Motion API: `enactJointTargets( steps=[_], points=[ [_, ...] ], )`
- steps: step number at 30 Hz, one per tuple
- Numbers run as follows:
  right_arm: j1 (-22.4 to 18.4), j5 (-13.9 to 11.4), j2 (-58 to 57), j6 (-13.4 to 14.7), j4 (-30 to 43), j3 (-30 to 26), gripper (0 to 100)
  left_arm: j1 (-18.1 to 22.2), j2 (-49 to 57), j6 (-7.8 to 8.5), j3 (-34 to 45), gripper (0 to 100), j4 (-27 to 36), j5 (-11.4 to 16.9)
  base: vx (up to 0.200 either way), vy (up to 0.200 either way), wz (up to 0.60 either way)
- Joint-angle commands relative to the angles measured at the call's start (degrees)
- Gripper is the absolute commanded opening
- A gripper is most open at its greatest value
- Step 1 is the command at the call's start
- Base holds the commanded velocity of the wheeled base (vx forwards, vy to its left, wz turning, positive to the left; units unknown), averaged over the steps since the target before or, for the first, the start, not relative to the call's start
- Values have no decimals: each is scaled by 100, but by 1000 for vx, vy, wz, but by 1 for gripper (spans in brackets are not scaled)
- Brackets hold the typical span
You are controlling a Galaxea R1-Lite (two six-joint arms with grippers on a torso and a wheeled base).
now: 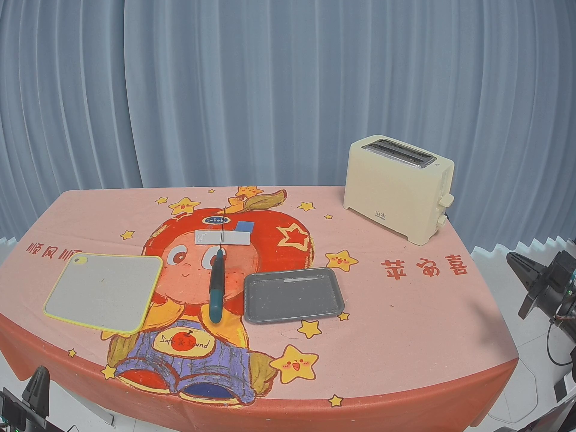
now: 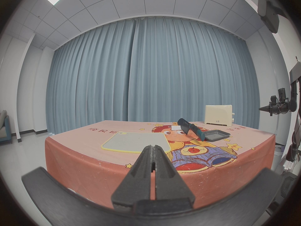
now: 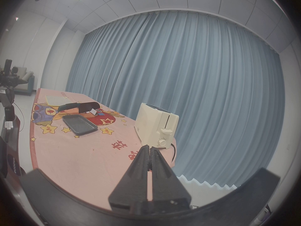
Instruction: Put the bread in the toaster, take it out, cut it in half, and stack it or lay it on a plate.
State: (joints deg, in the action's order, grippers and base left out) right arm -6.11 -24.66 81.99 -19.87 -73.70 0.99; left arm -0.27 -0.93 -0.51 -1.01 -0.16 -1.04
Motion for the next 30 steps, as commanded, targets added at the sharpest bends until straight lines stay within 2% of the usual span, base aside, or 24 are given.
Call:
enactJointTargets(
  steps=[1, 30],
  points=[
    [31, -4, -263, -8, 146, -99, 0, 0, 5, -2, 101, 0, -2, -2, 0, 0, 0],
    [48, 14, -201, 1, 225, -99, 0, 0, 5, -2, 101, 0, -2, -2, 0, 0, 0]
  ],
)
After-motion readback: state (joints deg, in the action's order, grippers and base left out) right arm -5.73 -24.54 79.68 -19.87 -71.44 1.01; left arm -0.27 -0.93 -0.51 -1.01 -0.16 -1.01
